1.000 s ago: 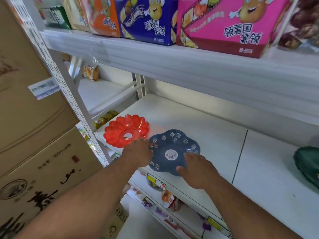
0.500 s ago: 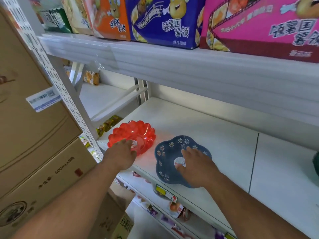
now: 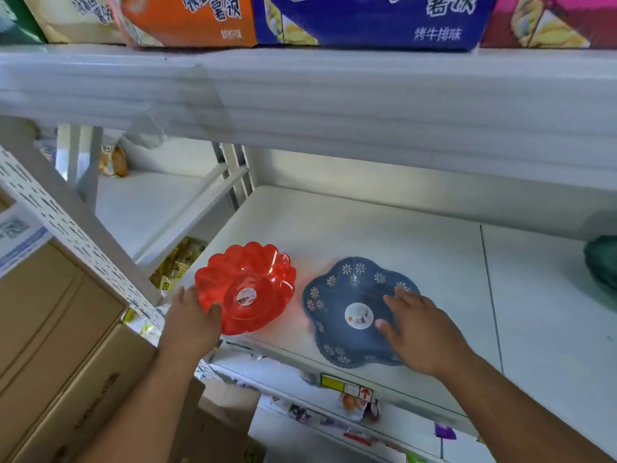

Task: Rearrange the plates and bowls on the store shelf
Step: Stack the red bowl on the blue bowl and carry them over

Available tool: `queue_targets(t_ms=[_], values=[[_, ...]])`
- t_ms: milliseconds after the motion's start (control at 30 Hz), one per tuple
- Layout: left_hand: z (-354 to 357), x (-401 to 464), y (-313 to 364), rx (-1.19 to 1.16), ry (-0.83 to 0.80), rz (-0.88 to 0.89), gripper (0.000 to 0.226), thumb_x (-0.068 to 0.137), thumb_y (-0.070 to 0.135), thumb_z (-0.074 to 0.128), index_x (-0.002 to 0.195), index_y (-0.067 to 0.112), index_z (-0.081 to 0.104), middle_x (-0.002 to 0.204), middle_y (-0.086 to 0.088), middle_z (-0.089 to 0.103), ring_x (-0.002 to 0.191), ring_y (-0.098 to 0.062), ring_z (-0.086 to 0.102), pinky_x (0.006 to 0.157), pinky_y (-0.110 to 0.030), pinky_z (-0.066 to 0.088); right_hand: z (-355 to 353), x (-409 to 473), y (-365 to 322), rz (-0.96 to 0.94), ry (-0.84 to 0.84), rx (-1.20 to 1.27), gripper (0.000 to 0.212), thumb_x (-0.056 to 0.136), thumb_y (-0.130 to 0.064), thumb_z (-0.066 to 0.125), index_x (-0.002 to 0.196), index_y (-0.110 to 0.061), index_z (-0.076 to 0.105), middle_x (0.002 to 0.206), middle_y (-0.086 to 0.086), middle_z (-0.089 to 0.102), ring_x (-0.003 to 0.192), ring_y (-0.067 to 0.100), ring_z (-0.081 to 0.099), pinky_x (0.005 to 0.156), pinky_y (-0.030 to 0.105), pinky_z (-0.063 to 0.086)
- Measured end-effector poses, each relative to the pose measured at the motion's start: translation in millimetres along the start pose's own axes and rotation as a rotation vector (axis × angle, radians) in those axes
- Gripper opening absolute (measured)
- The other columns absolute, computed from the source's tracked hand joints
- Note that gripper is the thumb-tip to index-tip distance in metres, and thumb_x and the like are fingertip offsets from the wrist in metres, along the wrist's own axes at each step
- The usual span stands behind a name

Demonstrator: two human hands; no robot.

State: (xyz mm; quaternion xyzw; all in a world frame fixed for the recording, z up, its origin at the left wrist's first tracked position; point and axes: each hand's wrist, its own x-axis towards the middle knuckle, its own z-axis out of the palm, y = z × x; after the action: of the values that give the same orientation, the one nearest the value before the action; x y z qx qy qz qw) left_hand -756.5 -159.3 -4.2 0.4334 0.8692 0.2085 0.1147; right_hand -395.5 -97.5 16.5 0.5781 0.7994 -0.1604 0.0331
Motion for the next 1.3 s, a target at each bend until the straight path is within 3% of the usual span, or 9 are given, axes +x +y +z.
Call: queue_targets(t_ms=[200, 300, 367, 467, 533, 667, 867, 1133, 1300], values=[[-0.8, -7.8, 18.9, -0.192, -0.020, -0.124, 0.005, 0.088, 0.001, 0.051, 0.091, 0.000, 0.056, 0.088, -0.019, 0.060, 0.086, -0.043, 0.060, 0.076, -0.045, 0.050, 15.8, -13.9, 13.7, 0.106, 0.116, 0.080, 0.053, 0.099, -0.042, 0.044, 0.148, -0.023, 0.040, 0.151, -0.001, 0.045, 0.131, 0.023, 0.045, 0.107, 0.034, 0.040], [8.3, -0.4, 11.3, -0.245, -0.076, -0.324, 0.036, 0.089, 0.007, 0.054, 0.121, -0.008, 0.047, 0.117, -0.032, 0.056, 0.103, -0.050, 0.058, 0.084, -0.047, 0.048, 30.7, -16.5, 20.4, 0.216, 0.200, 0.224, 0.033, 0.094, -0.033, 0.052, 0.124, -0.019, 0.057, 0.123, 0.005, 0.060, 0.108, 0.024, 0.056, 0.090, 0.036, 0.049], [16.8, 12.2, -1.9, -0.348, -0.100, -0.450, 0.050, 0.079, 0.010, 0.059, 0.125, -0.006, 0.047, 0.118, -0.030, 0.060, 0.099, -0.048, 0.063, 0.084, -0.052, 0.056, 36.3, -17.5, 21.0, 0.305, 0.249, 0.396, 0.012, 0.094, -0.027, 0.053, 0.099, -0.016, 0.056, 0.102, 0.008, 0.061, 0.090, 0.023, 0.058, 0.076, 0.034, 0.049], [36.9, 32.8, -26.9, -0.544, -0.162, -0.569, 0.043, 0.084, -0.001, 0.059, 0.126, -0.010, 0.053, 0.121, -0.029, 0.062, 0.101, -0.043, 0.067, 0.081, -0.051, 0.060, 37.6, -19.8, 16.0, 0.433, 0.222, 0.642, 0.012, 0.095, -0.023, 0.054, 0.094, -0.011, 0.051, 0.087, 0.006, 0.059, 0.078, 0.020, 0.056, 0.063, 0.030, 0.041], [29.2, 26.0, -18.1, -0.648, -0.174, -0.609, 0.039, 0.087, -0.004, 0.057, 0.126, -0.009, 0.056, 0.121, -0.028, 0.063, 0.092, -0.038, 0.066, 0.084, -0.051, 0.059, 41.9, -16.8, 17.4, 0.505, 0.192, 0.748, 0.016, 0.094, -0.022, 0.055, 0.092, -0.006, 0.055, 0.087, 0.009, 0.065, 0.077, 0.024, 0.061, 0.063, 0.033, 0.049], [14.7, 14.3, -5.1, -0.812, -0.158, -0.692, 0.010, 0.091, 0.004, 0.062, 0.100, -0.002, 0.063, 0.089, -0.022, 0.071, 0.071, -0.034, 0.070, 0.076, -0.045, 0.060, 46.8, -12.2, 22.2, 0.608, 0.150, 0.939, 0.018, 0.087, -0.009, 0.057, 0.083, 0.001, 0.072, 0.082, 0.023, 0.073, 0.074, 0.037, 0.071, 0.075, 0.055, 0.060], [-6.3, -5.7, 20.4, -0.977, -0.160, -0.534, 0.016, 0.094, -0.006, 0.053, 0.104, 0.001, 0.063, 0.093, -0.019, 0.070, 0.077, -0.030, 0.069, 0.051, -0.030, 0.061, 42.6, -15.7, 22.4, 0.688, 0.138, 1.131, 0.015, 0.089, 0.003, 0.058, 0.085, 0.012, 0.070, 0.070, 0.020, 0.066, 0.058, 0.027, 0.062, 0.061, 0.036, 0.058], [-14.2, -31.5, 72.3, -1.046, -0.336, -0.330, 0.031, 0.097, -0.006, 0.046, 0.126, -0.002, 0.058, 0.102, -0.024, 0.073, 0.085, -0.034, 0.074, 0.059, -0.034, 0.063, 40.1, -18.6, 22.2, 0.708, 0.134, 1.188, 0.020, 0.093, 0.003, 0.050, 0.086, 0.007, 0.069, 0.073, 0.022, 0.069, 0.054, 0.026, 0.063, 0.053, 0.029, 0.055], [5.1, -50.2, 100.4, -1.008, -0.415, -0.278, 0.023, 0.096, -0.006, 0.047, 0.113, 0.002, 0.061, 0.093, -0.023, 0.073, 0.070, -0.029, 0.074, 0.051, -0.029, 0.060, 40.1, -22.3, 21.4, 0.708, 0.139, 1.222, 0.021, 0.094, 0.002, 0.048, 0.089, 0.007, 0.068, 0.077, 0.023, 0.070, 0.061, 0.027, 0.064, 0.048, 0.025, 0.054]])
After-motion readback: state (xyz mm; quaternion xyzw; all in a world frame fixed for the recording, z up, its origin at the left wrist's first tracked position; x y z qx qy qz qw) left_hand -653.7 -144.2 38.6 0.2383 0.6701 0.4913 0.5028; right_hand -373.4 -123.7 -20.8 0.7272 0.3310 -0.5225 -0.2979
